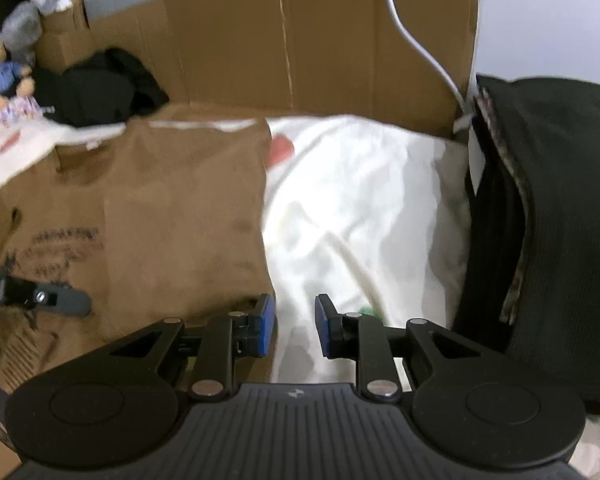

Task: Fold clothes
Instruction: 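Raise both open grippers above the folded brown shirt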

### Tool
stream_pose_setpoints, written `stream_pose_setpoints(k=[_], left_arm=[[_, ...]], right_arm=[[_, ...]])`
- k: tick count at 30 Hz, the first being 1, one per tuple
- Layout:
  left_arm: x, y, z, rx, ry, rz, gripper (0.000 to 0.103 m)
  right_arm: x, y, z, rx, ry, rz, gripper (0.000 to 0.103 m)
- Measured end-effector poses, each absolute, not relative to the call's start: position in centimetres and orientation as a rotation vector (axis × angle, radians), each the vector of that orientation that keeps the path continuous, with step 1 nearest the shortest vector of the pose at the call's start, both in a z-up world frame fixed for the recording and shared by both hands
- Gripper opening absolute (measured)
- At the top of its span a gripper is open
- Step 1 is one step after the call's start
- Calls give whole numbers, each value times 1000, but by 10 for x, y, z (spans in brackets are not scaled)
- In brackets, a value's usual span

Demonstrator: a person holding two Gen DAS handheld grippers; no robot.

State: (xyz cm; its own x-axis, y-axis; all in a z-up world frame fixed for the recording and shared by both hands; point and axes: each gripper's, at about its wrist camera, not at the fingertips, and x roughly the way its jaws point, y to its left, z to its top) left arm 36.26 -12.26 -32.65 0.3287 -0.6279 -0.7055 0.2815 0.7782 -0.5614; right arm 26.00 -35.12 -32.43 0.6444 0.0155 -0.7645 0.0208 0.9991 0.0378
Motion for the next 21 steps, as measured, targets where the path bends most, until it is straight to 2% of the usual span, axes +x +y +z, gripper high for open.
stream_pose_setpoints(k=[10,21], left_arm=[[377,-158,-346,-366,1088,-634,11],[364,-165,-364,-283,1162,-615,10]], right_arm=[[296,-319,-336,63,869,57,24],[285,-312,-360,18,946,64,24]])
